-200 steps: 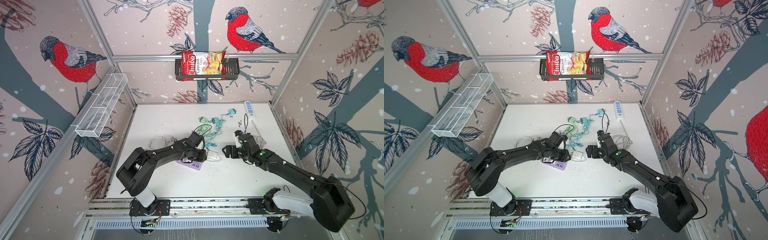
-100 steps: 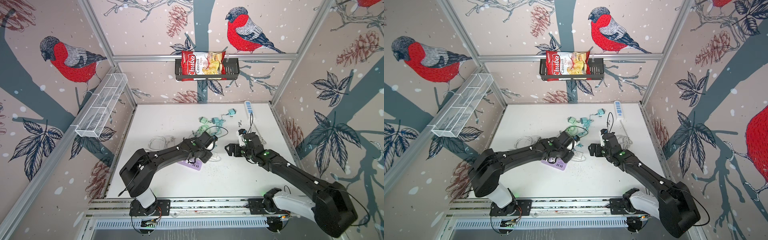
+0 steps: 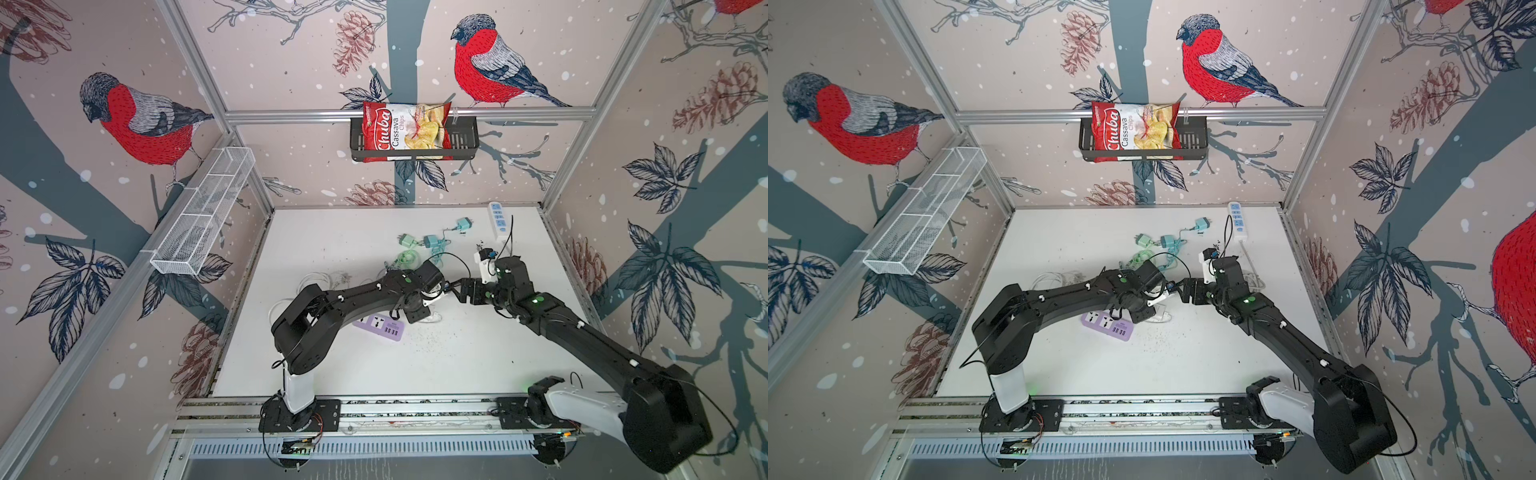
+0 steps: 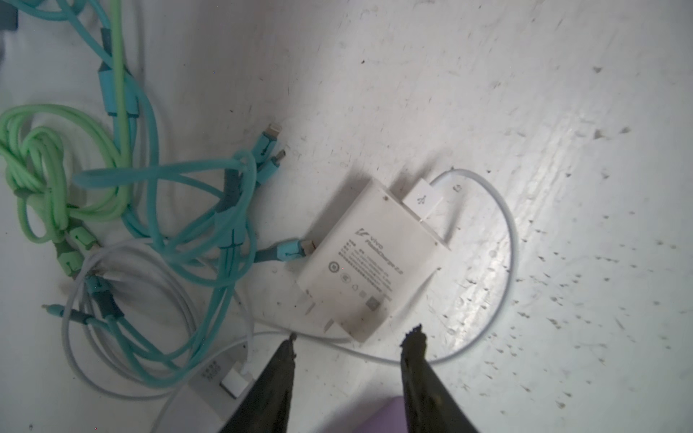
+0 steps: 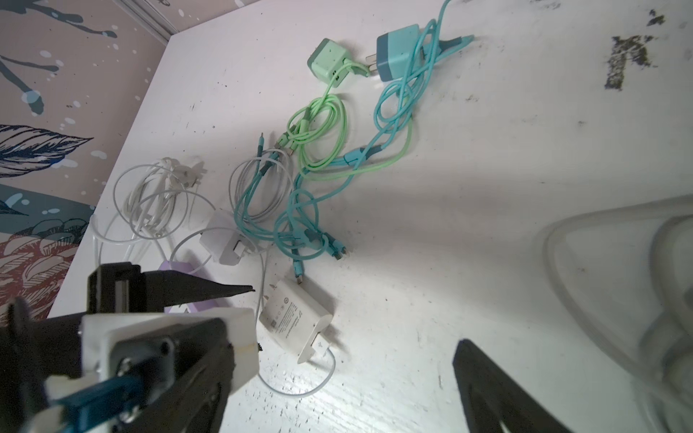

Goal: Insert the plug
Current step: 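Grasp the white charger with the left gripper and lift it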

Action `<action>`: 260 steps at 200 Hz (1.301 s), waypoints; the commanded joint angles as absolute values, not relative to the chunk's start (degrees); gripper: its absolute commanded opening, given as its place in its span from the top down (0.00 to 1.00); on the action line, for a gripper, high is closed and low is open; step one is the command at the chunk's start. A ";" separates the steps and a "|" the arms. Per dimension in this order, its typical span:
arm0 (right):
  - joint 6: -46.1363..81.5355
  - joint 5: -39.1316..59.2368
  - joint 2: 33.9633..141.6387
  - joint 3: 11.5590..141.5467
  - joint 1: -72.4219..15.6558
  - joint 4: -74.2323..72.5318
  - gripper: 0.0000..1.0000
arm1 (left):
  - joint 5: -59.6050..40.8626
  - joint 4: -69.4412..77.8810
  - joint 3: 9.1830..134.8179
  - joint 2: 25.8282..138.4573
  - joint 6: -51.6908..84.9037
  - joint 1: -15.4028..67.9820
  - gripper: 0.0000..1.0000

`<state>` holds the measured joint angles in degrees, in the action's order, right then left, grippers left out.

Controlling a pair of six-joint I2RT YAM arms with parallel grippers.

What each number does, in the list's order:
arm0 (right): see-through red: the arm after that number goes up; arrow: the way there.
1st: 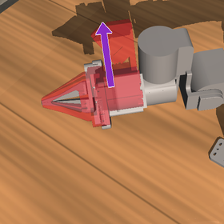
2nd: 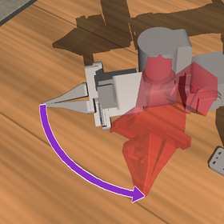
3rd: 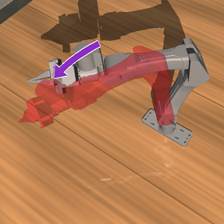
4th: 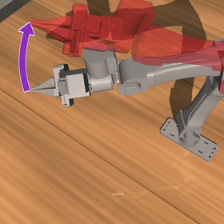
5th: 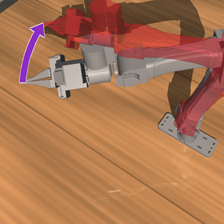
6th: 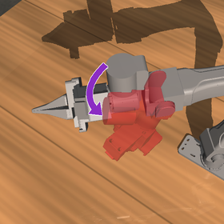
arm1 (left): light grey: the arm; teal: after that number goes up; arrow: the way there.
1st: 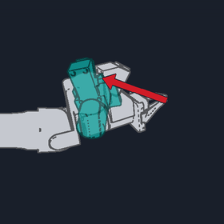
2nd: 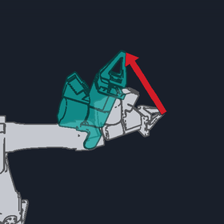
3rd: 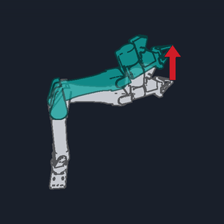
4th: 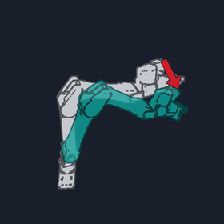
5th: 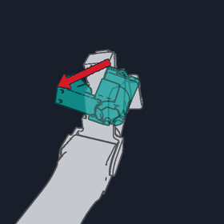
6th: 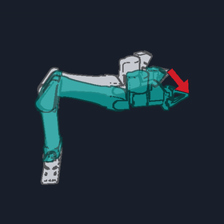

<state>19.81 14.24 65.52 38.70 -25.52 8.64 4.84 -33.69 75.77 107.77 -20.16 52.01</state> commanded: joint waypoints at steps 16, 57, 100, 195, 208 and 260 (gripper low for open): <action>20.81 17.67 64.61 39.14 -21.77 8.27 0.07 | 7.16 -35.64 79.96 112.74 -25.37 52.08 0.50; 21.37 20.32 63.44 38.31 -17.62 8.63 0.07 | 7.24 -35.55 80.76 113.11 -27.75 51.68 0.47; 21.16 21.80 62.59 38.23 -15.82 8.71 0.06 | 4.77 -37.84 83.83 115.81 -29.11 50.98 0.45; 22.34 22.68 61.96 37.07 -13.95 7.79 0.06 | 1.84 -40.78 88.53 123.00 -31.16 49.74 0.63; 22.62 22.76 62.00 36.89 -13.80 7.80 0.06 | 2.36 -40.18 88.13 123.55 -30.99 49.68 0.67; 25.25 21.81 62.03 35.80 -11.99 8.18 0.06 | 4.53 -34.46 84.39 120.01 -28.55 49.64 0.96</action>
